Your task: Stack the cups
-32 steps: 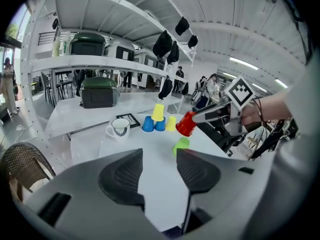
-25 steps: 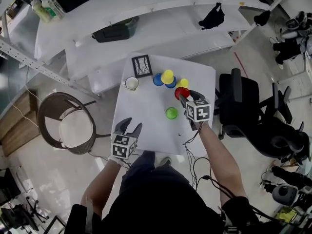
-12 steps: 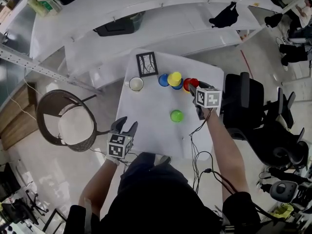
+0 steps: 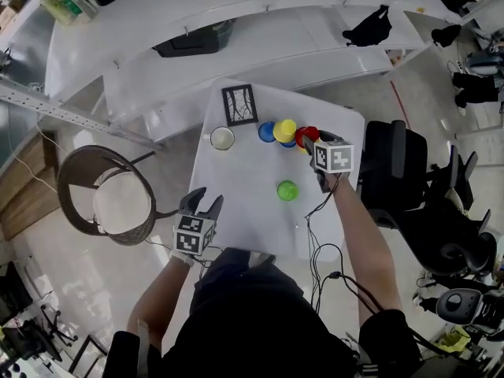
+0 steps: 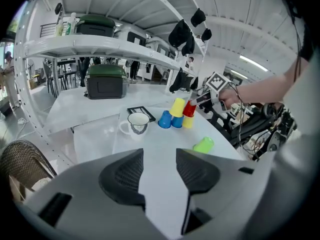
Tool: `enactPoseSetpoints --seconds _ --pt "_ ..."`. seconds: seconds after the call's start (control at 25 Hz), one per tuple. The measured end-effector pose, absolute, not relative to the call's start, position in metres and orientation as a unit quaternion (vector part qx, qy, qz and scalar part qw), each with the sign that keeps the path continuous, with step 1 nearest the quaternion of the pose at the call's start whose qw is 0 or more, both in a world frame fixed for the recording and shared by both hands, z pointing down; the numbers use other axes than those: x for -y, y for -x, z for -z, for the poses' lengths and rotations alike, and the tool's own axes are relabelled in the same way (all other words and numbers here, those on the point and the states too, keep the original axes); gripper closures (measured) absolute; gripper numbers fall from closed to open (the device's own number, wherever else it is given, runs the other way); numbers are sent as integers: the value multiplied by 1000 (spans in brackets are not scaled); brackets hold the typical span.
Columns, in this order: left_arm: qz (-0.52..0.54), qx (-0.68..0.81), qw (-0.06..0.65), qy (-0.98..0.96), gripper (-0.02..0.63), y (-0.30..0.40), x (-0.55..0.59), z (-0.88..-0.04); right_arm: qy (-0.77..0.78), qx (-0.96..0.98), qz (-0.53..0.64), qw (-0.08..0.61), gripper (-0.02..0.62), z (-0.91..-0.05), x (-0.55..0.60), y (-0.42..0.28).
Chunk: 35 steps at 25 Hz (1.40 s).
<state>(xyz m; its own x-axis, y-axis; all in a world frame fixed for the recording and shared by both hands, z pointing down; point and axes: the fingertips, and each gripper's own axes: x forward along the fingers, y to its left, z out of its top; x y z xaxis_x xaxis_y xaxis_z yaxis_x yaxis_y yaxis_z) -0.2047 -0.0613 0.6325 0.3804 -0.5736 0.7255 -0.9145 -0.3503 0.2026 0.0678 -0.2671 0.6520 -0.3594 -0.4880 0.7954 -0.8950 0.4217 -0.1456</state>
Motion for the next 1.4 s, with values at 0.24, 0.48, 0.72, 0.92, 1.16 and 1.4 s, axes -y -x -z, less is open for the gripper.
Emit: enactPoseSetpoints --seconds 0.24,0.48,0.72,0.92,1.16,1.4 --pt "-286 479 306 -771 402 207 58 -636 -456 779 -281 325 312 -648 269 -66" --pt "-280 479 296 -777 402 197 65 -631 -489 786 -277 258 305 -623 247 -78" --pt "-270 481 275 -787 402 180 77 -613 -489 798 -254 244 322 -619 202 -82" --pt "-274 481 267 -789 402 170 70 -606 -430 803 -310 273 324 -669 142 -65" --pt "-287 471 278 -786 402 166 48 -618 -388 802 -328 316 309 -716 93 -43" --pt "-290 471 276 -786 402 171 49 -624 -384 793 -317 351 293 -741 77 -37"
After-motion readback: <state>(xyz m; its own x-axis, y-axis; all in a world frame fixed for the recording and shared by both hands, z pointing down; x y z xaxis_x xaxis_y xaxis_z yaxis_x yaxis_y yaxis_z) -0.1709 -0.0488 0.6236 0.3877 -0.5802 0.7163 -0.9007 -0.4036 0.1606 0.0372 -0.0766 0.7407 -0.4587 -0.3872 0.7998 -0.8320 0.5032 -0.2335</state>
